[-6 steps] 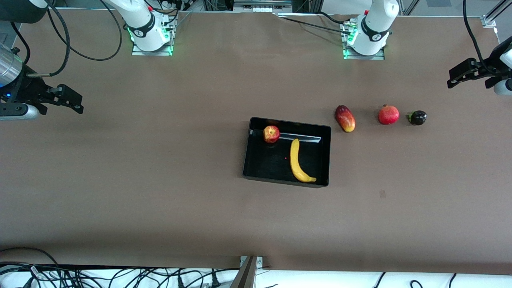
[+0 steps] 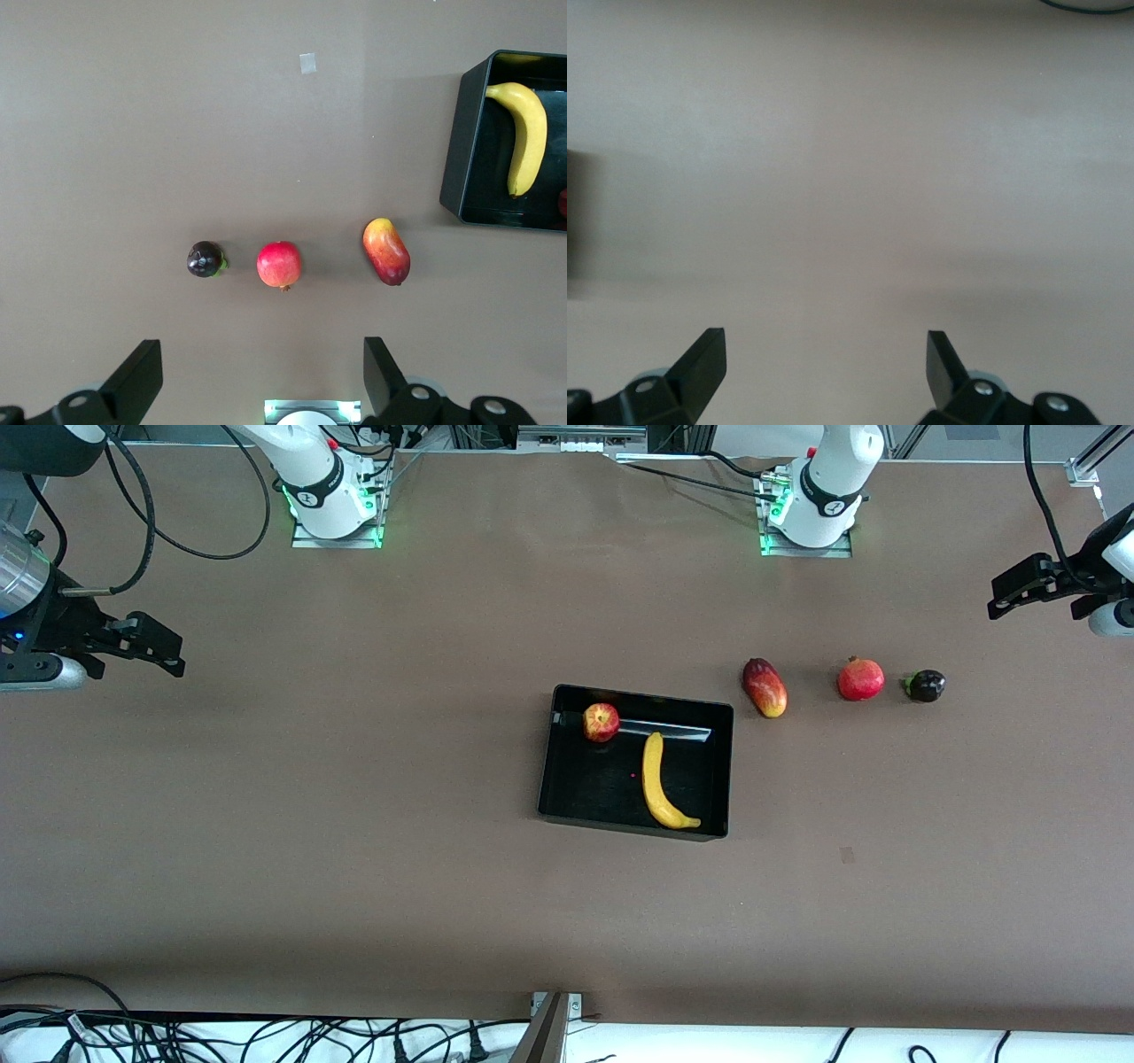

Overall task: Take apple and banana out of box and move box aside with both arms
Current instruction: 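Reach the left gripper toward the red apple in the black tray, then lower the left gripper and grasp the red apple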

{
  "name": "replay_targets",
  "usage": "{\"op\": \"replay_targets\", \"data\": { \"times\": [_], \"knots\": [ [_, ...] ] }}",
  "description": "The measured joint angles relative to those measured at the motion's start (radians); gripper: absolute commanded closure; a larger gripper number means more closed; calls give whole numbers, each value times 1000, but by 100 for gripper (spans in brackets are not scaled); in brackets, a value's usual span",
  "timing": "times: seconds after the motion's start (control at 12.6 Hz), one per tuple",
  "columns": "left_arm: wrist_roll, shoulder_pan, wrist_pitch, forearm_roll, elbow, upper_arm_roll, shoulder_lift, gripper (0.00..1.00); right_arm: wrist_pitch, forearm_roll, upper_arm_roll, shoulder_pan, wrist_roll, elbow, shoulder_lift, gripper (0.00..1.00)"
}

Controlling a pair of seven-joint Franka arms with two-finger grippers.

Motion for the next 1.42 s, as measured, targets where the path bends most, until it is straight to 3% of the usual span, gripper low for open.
{"op": "replay_targets", "data": {
  "times": [0.4,0.55,0.71,1.19,1.42],
  "knots": [
    [-72,-6,4,0,-3,-5,0,0,0,0,0,0,0,0,0,0],
    [-215,-8,30,-2,-16,-61,9,0,0,0,0,0,0,0,0,0],
    [-445,4,75,-2,-32,-188,51,0,0,0,0,0,0,0,0,0],
    [-1098,160,254,94,-29,-637,313,0,0,0,0,0,0,1,0,0],
    [-1305,169,327,107,10,-695,435,0,0,0,0,0,0,2,1,0]
  ]
}}
